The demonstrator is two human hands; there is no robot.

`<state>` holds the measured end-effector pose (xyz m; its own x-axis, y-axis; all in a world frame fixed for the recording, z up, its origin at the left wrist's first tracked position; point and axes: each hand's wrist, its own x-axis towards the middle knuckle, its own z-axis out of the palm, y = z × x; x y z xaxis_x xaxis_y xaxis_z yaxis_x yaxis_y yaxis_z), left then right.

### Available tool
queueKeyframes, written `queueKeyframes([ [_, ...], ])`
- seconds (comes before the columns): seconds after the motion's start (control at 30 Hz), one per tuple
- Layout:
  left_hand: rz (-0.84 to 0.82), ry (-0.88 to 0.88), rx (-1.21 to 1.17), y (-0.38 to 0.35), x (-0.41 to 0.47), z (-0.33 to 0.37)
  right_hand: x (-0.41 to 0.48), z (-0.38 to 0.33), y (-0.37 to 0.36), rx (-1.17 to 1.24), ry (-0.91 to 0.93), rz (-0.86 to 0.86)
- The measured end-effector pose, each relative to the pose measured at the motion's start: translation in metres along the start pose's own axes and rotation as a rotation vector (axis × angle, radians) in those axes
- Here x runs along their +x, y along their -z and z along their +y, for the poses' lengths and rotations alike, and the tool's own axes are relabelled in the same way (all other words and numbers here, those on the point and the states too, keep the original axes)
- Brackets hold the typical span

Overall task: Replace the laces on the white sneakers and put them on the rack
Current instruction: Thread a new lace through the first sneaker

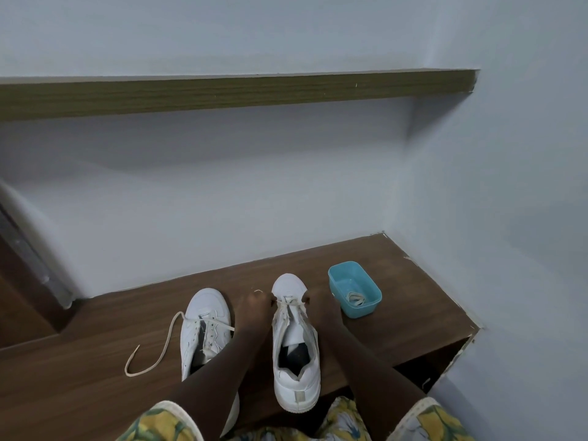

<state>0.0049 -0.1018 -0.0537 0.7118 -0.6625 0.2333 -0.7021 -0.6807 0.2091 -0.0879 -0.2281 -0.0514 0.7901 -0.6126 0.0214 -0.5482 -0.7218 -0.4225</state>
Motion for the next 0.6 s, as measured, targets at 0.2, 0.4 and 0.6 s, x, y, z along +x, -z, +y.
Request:
queueKeyframes([
  [0.2, 0.082, -0.192, 0.166, 0.002, 0.004, 0.013, 0.001, 0.01, 0.0, 0.0, -0.152, 0.053],
  [0.4, -0.002, -0.024, 0.105, -0.005, -0.003, 0.006, -0.008, 0.026, -0.009, 0.068, -0.385, -0.014],
  [0.6, -0.066, 0.156, -0.135, -0.007, 0.002, -0.005, 0.003, 0.022, -0.007, 0.169, -0.287, -0.066],
])
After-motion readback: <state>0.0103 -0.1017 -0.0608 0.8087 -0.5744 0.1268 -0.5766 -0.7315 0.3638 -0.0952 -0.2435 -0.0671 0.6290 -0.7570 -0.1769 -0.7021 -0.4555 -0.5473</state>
